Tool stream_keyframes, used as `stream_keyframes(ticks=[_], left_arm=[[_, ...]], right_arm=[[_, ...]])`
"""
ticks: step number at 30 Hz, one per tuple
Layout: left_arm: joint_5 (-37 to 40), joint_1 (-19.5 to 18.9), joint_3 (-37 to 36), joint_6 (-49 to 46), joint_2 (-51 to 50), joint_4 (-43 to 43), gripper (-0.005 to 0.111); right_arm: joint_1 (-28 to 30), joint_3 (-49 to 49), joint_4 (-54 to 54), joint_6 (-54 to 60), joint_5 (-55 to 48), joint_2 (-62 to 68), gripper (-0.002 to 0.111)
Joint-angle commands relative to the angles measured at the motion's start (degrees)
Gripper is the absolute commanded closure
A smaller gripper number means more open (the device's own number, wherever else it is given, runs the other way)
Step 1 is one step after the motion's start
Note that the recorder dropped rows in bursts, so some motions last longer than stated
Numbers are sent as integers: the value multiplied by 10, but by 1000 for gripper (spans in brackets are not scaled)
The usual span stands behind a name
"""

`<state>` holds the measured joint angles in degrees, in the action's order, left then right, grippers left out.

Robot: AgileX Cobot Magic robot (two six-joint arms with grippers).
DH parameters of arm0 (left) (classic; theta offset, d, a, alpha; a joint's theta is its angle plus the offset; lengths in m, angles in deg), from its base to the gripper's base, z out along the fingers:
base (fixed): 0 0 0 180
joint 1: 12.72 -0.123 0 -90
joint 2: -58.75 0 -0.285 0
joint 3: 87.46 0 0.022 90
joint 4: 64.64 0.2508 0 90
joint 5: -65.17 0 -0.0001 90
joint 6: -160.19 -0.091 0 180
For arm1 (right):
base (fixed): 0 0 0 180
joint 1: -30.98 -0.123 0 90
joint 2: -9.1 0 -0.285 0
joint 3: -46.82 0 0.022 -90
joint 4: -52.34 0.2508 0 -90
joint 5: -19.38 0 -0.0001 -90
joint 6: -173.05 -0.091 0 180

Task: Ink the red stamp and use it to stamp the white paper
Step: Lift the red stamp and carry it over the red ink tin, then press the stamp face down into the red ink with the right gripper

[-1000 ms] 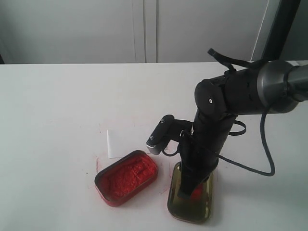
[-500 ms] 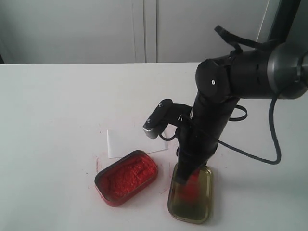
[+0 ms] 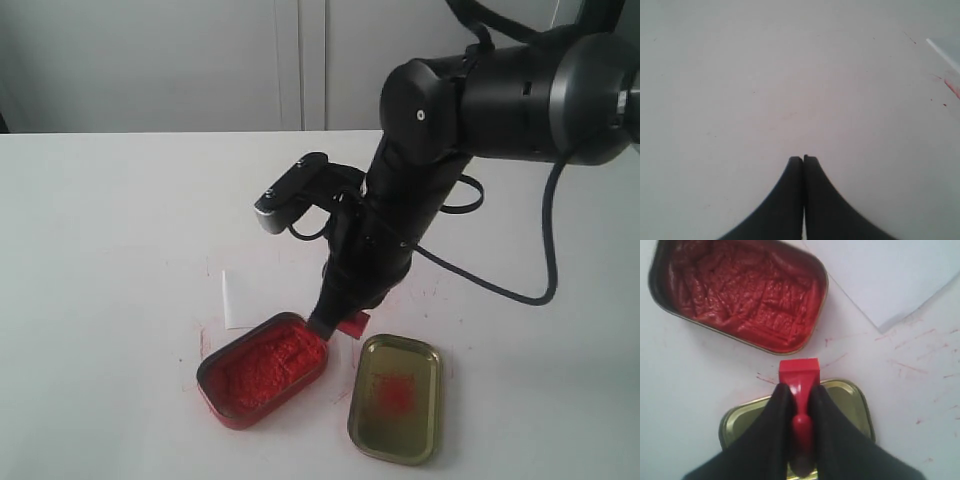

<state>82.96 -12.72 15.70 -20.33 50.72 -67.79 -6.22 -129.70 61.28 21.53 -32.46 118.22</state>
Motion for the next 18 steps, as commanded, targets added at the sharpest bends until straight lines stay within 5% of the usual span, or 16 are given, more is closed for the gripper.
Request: stream_keyframes(ticks=[1,18], left_arm=[[-2,0,-4,5,2,-3,107],[-2,0,-4,5,2,-3,107]], right_arm=[[-25,-31,2,-18,-11,15,108],[-101,-144,-50,-95,-49,116,108]])
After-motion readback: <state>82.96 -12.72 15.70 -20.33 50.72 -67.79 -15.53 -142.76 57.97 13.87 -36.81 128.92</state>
